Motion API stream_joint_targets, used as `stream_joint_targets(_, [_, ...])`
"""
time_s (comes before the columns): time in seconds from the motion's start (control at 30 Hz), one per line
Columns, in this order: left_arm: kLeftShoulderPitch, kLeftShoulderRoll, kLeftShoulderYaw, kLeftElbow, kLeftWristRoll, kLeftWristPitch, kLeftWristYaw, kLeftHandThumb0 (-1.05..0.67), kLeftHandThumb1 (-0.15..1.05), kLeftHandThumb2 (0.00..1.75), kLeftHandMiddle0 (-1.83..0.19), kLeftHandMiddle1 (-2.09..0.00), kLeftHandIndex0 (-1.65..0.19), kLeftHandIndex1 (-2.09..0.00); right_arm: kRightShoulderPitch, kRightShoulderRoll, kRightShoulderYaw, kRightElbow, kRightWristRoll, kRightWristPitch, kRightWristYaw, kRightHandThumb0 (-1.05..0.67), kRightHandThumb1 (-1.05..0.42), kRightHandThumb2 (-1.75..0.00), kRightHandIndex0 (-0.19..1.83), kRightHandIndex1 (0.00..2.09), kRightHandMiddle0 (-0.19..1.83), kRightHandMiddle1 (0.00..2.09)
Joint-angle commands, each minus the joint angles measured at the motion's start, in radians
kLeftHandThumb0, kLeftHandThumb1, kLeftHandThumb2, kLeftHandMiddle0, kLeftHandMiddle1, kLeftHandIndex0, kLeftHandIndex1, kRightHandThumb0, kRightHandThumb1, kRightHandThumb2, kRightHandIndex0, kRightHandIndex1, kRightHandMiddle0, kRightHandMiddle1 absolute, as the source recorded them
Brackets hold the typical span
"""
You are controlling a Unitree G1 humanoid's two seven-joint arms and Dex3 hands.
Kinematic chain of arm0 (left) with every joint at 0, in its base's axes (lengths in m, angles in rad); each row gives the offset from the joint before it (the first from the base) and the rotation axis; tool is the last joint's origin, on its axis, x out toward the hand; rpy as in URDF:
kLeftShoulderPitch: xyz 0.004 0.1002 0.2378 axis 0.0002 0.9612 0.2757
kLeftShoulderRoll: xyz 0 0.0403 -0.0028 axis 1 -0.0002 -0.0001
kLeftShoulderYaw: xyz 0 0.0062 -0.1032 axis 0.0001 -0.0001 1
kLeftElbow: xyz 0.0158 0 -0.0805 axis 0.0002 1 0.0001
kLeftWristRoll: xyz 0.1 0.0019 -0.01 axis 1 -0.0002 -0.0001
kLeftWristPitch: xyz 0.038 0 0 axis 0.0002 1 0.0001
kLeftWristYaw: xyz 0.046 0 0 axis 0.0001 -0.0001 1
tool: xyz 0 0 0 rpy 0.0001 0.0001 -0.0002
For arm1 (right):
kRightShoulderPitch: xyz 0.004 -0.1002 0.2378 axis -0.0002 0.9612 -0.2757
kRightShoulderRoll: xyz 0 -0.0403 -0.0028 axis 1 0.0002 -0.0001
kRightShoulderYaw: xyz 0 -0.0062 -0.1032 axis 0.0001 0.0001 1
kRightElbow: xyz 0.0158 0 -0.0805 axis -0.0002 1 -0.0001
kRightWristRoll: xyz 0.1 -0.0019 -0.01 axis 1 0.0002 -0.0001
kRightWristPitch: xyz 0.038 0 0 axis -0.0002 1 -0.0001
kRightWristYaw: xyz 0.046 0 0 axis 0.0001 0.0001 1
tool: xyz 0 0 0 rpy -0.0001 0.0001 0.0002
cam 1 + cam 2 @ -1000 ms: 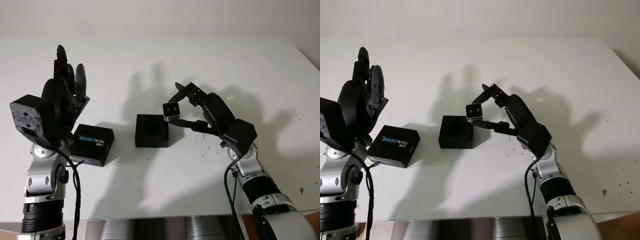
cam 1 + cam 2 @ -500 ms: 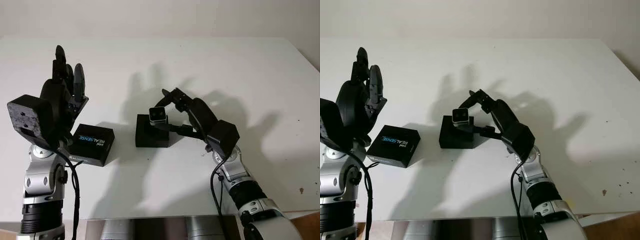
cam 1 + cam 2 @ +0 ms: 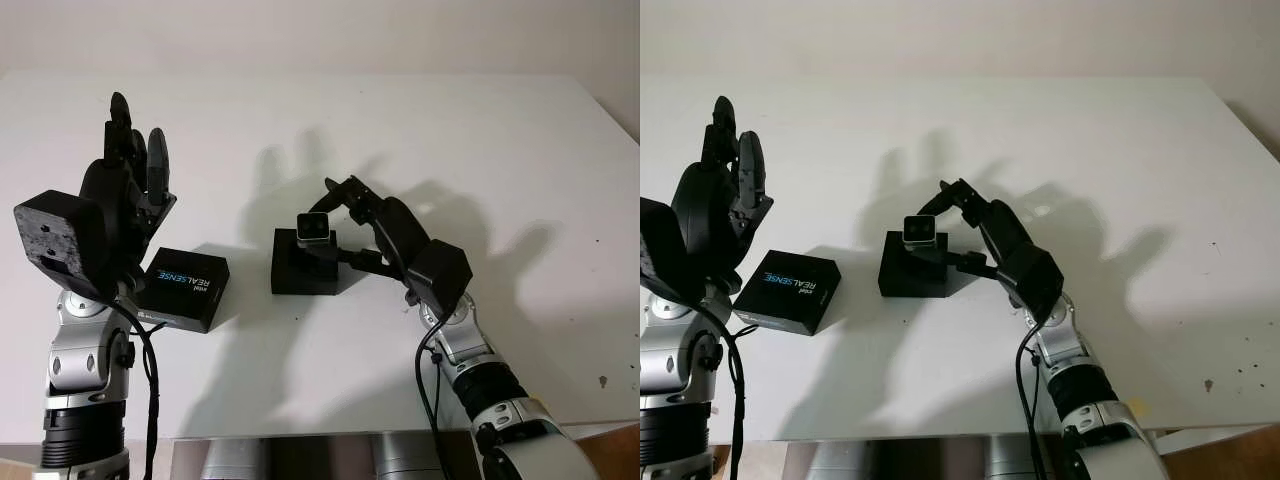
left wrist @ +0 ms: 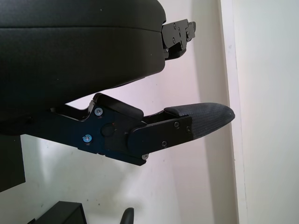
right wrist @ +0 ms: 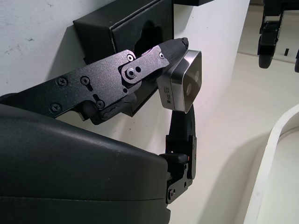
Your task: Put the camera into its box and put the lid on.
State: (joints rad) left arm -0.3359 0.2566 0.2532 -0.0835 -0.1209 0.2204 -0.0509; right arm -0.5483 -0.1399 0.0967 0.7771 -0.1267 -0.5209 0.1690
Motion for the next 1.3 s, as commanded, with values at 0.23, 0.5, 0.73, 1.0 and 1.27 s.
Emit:
stream_joint_targets(0.23, [0.015, 0.001, 0.005, -0.016, -0.008, -0.003, -0.003, -0.69, 1.05, 0.64, 0.19, 0.0, 0.19, 0.0, -0.013, 0.016, 0.0, 0.038, 0.002, -0.01, -0.005, -0.44, -0.95, -0.05, 0.21, 0.05, 0.31, 1.61])
stream_joint_targets(0.5, [0.018, 0.005, 0.005, -0.021, -0.006, 0.004, -0.002, -0.7, 1.05, 0.64, 0.19, 0.0, 0.19, 0.0, -0.017, 0.018, 0.008, 0.048, -0.016, -0.017, -0.012, -0.45, -0.95, -0.05, 0.22, 0.06, 0.31, 1.61])
stream_joint_targets(0.73, [0.018, 0.009, 0.004, -0.024, -0.005, 0.006, -0.006, -0.7, 1.05, 0.64, 0.19, 0.0, 0.19, 0.0, -0.02, 0.027, 0.015, 0.046, -0.022, -0.002, -0.006, -0.46, -0.94, -0.05, 0.23, 0.06, 0.33, 1.61])
stream_joint_targets(1.0, [0.021, 0.01, 0.005, -0.026, -0.004, 0.005, -0.006, -0.7, 1.05, 0.64, 0.19, 0.0, 0.19, 0.0, -0.018, 0.03, 0.024, 0.037, -0.031, 0.021, 0.0, -0.46, -0.94, -0.05, 0.23, 0.06, 0.34, 1.59])
stream_joint_targets(1.27, [0.022, 0.012, 0.002, -0.038, 0.001, 0.019, -0.006, -0.7, 1.05, 0.65, 0.19, 0.0, 0.19, 0.0, -0.009, 0.032, 0.025, 0.016, -0.031, 0.047, 0.008, -0.46, -0.94, -0.05, 0.22, 0.05, 0.34, 1.57])
